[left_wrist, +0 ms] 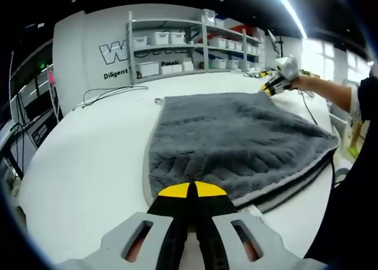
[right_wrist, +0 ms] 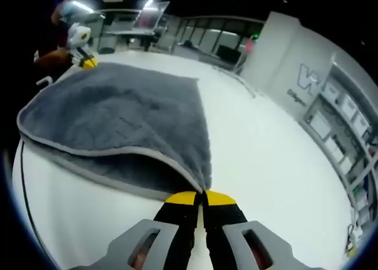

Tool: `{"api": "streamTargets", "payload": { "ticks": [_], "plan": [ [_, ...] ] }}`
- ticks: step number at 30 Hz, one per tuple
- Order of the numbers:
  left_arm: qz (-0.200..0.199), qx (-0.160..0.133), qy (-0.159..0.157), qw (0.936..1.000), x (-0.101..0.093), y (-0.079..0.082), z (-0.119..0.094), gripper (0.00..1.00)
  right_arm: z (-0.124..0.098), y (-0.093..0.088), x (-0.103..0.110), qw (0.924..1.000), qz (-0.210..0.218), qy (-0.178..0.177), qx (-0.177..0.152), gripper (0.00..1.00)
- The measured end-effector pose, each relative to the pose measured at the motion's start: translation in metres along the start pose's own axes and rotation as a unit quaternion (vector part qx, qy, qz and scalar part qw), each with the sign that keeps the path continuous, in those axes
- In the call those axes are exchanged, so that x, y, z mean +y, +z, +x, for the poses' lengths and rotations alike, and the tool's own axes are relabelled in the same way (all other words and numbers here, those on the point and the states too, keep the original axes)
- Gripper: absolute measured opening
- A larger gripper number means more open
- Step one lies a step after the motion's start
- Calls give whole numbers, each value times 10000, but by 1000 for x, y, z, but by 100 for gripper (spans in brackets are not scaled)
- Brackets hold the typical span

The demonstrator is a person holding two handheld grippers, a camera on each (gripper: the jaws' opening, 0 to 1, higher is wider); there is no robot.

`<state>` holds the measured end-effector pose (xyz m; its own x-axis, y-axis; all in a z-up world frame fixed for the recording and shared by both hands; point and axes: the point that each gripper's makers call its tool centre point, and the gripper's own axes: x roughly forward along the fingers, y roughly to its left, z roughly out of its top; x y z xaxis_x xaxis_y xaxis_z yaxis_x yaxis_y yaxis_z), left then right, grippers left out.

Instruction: Open the folded towel by lifting each exposed corner and separating the folded layers until the towel lies flat within the target outline without major curled edges

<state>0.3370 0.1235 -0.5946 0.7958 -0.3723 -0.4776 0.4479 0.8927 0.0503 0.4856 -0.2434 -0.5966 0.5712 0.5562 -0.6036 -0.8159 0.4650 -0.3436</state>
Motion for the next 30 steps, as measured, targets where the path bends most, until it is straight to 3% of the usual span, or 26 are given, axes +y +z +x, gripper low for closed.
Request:
{"api": "streamTargets", "payload": {
  "ticks": [9, 30],
  "plan": [
    [-157, 1, 60, 9999, 5, 2, 3, 1, -5, -6, -4, 9998, 171, -100, -71, 0],
    [52, 57, 80, 9999, 19, 8, 17, 1, -10, -9, -1, 9981, 500, -352, -6, 0]
  ]
}}
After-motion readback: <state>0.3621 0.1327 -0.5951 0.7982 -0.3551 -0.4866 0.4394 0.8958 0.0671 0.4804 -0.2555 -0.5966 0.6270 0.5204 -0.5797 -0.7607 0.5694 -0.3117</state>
